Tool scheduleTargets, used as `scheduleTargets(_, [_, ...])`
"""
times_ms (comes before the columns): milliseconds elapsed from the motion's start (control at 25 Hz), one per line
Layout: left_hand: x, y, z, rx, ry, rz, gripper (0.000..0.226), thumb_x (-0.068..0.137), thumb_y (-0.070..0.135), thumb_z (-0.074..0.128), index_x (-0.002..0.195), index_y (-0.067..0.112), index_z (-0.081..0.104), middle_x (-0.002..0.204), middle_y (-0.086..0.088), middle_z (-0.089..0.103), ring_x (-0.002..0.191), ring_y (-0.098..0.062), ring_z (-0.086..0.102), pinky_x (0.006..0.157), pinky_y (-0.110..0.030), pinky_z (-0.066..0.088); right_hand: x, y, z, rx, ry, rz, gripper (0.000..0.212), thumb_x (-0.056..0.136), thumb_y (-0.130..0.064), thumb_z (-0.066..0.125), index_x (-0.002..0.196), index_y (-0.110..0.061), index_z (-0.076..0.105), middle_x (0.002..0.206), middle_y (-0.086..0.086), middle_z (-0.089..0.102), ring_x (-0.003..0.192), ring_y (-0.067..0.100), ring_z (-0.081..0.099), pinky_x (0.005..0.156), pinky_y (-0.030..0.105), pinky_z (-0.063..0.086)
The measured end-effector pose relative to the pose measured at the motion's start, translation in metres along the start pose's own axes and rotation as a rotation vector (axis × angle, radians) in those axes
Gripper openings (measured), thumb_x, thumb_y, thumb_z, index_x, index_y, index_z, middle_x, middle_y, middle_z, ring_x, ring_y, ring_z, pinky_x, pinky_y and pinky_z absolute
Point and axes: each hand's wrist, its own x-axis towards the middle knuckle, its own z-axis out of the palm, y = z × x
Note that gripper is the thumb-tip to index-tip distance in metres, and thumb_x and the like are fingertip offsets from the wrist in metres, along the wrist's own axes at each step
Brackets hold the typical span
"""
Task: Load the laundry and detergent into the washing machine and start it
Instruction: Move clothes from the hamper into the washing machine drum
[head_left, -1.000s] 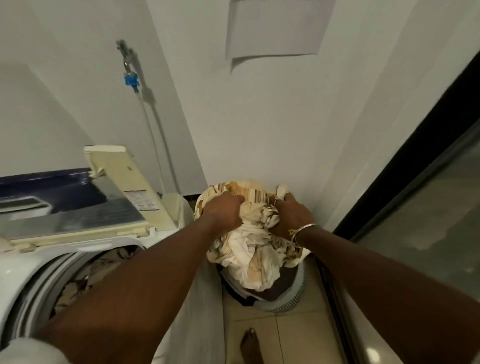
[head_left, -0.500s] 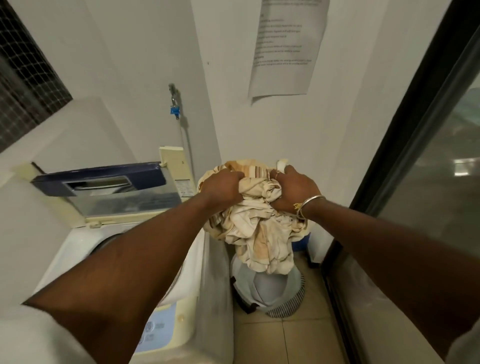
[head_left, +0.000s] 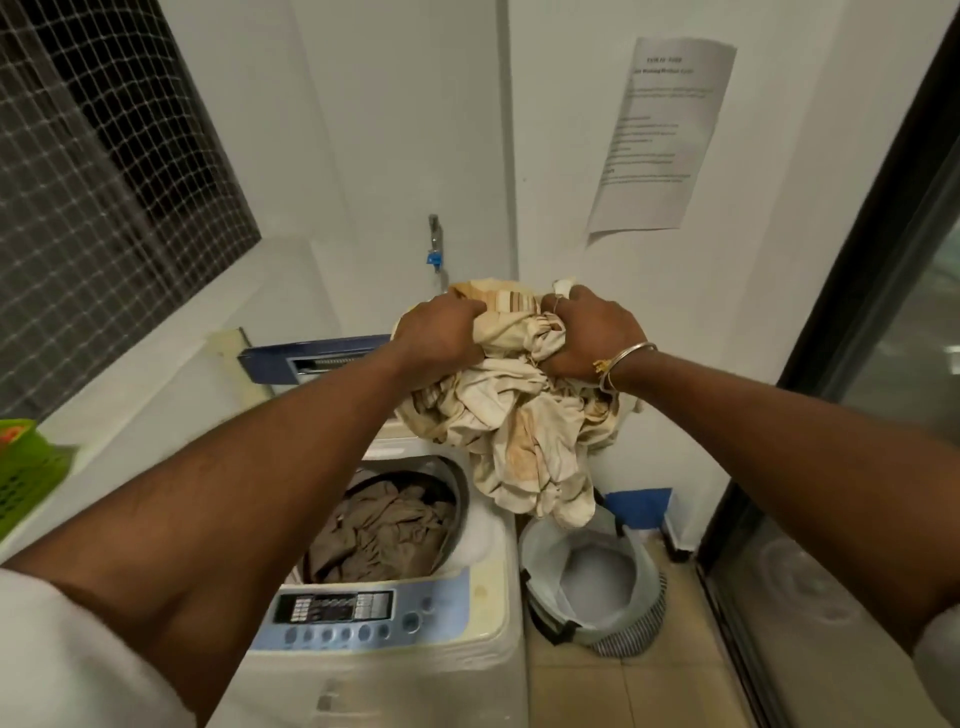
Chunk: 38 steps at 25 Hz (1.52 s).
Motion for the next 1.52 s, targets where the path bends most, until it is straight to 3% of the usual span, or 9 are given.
scheduleTargets(200, [-0.068, -0.076, -0.028, 0.001, 0.037, -0.017, 0.053, 0.073, 0.038, 0.070, 0.125, 0.032, 0.056, 0.118, -0.003, 0.059, 0.104, -0.029, 0.059, 0.077, -0.035, 0.048, -0.008, -0.103, 0.003, 0.014, 0.025, -0.017, 0.070, 0.065, -0.063, 0.067, 0.126, -0.032, 0.052, 0.110, 0.007, 0.054, 0.089, 0.032, 0.063, 0.069, 0.033, 0.046])
scheduleTargets(320, [-0.098, -0.115, -0.036, -0.001, 0.036, -0.037, 0.046, 0.073, 0.037, 0.069, 0.117, 0.032, 0.058, 0.112, -0.002, 0.059, 0.099, -0.028, 0.059, 0.071, -0.031, 0.041, -0.010, -0.151, 0.011, 0.024, 0.033, -0.027, 0.070, 0.066, -0.064, 0.067, 0.127, -0.032, 0.052, 0.113, 0.008, 0.054, 0.091, 0.033, 0.064, 0.073, 0.037, 0.052])
scheduleTargets(520, [-0.135, -0.172, -0.036, -0.016, 0.062, -0.070, 0.050, 0.075, 0.036, 0.069, 0.123, 0.031, 0.055, 0.117, -0.004, 0.058, 0.105, -0.029, 0.059, 0.072, -0.030, 0.038, -0.004, -0.214, 0.031, 0.038, 0.023, -0.044, 0.070, 0.066, -0.064, 0.069, 0.126, -0.032, 0.052, 0.115, 0.008, 0.054, 0.094, 0.033, 0.063, 0.076, 0.039, 0.053])
scheduleTargets(680, [-0.143, -0.215, -0.018, -0.059, 0.050, -0.114, 0.047, 0.074, 0.037, 0.069, 0.118, 0.031, 0.054, 0.117, -0.006, 0.056, 0.105, -0.030, 0.059, 0.078, -0.035, 0.047, 0.010, -0.246, 0.061, 0.071, -0.016, -0.034, 0.074, 0.067, -0.064, 0.070, 0.130, -0.031, 0.050, 0.119, 0.010, 0.052, 0.097, 0.034, 0.063, 0.078, 0.039, 0.053])
scheduleTargets(840, [-0.133, -0.247, 0.025, -0.108, -0.006, -0.153, 0.043, 0.075, 0.038, 0.070, 0.115, 0.029, 0.054, 0.118, -0.007, 0.054, 0.103, -0.030, 0.059, 0.076, -0.034, 0.048, 0.030, -0.256, 0.107, 0.114, -0.111, -0.022, 0.077, 0.070, -0.066, 0.067, 0.137, -0.033, 0.046, 0.128, 0.011, 0.050, 0.102, 0.034, 0.062, 0.083, 0.041, 0.054])
scheduleTargets(1160, [-0.109, -0.290, 0.161, -0.174, -0.244, -0.225, 0.063, 0.081, 0.044, 0.067, 0.137, 0.027, 0.044, 0.132, -0.011, 0.049, 0.116, -0.033, 0.055, 0.094, -0.042, 0.049, 0.057, -0.231, 0.244, 0.115, -0.365, -0.002, 0.078, 0.072, -0.060, 0.069, 0.140, -0.032, 0.042, 0.131, 0.011, 0.047, 0.107, 0.035, 0.061, 0.083, 0.039, 0.052])
scheduleTargets(1320, [-0.106, -0.303, 0.225, -0.178, -0.303, -0.260, 0.070, 0.079, 0.050, 0.068, 0.139, 0.026, 0.040, 0.128, -0.008, 0.047, 0.110, -0.032, 0.058, 0.085, -0.041, 0.050, 0.061, -0.219, 0.306, 0.097, -0.493, 0.009, 0.079, 0.067, -0.059, 0.071, 0.135, -0.034, 0.039, 0.126, 0.008, 0.047, 0.100, 0.033, 0.064, 0.073, 0.040, 0.053])
scheduleTargets(1520, [-0.113, -0.315, 0.285, -0.226, -0.408, -0.265, 0.070, 0.071, 0.055, 0.073, 0.131, 0.028, 0.049, 0.130, -0.007, 0.048, 0.114, -0.029, 0.057, 0.085, -0.040, 0.050, 0.054, -0.211, 0.370, 0.058, -0.627, -0.010, 0.097, 0.063, -0.065, 0.074, 0.145, -0.033, 0.032, 0.128, 0.006, 0.047, 0.115, 0.032, 0.054, 0.080, 0.045, 0.054])
